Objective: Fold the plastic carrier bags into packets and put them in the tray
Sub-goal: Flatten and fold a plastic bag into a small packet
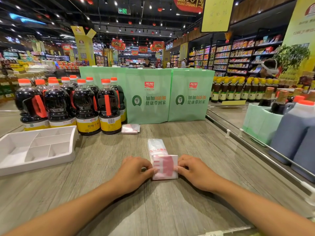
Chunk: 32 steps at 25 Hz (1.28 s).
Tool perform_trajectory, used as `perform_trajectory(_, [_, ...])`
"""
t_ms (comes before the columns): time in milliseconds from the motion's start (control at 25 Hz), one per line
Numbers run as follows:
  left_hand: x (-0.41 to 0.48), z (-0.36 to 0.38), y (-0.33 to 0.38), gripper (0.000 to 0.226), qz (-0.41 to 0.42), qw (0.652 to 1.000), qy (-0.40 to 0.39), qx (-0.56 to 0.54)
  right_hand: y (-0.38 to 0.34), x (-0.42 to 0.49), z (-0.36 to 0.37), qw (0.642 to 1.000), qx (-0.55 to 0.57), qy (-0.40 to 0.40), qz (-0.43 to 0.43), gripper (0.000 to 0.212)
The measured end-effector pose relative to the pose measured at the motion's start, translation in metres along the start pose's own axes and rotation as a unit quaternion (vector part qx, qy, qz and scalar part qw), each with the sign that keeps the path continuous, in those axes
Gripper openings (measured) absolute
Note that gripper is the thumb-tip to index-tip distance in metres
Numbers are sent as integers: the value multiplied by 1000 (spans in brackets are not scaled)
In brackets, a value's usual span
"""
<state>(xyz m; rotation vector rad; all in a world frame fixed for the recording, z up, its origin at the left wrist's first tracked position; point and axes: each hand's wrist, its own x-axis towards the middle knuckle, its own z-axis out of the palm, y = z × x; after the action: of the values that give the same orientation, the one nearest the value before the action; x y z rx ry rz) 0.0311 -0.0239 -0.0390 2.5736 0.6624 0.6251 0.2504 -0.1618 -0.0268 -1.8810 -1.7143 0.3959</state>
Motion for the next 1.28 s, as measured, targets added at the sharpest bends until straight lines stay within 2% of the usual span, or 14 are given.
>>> perform_trajectory(80, [-1,5,-1,18,-9,999,29,-31,1,1,2,1000,-1,7,16,32])
perform_trajectory(200, [-3,7,-1,24,-10,997,27,-66,5,3,5,999,-26,16,29,33])
perform_trajectory(440, [-5,8,4,51,0,998,-21,65,7,4,6,997,-56,37,29,32])
perform_trajectory(640, [-6,8,2,70,-3,994,-49,101,2,-1,3,992,-110,61,3,18])
perform_trajectory(800, [-7,7,6,61,6,992,-60,113,-1,-4,0,983,-165,54,-53,50])
perform_trajectory(880, [-7,6,8,46,0,990,-81,117,0,-4,1,982,-169,35,-77,51])
perform_trajectory(960, [-7,6,8,41,-8,987,-94,128,3,-3,2,983,-169,1,-77,51])
perform_trajectory(1280, [-3,7,-1,50,-5,983,-143,118,11,5,4,970,-203,-127,-40,54])
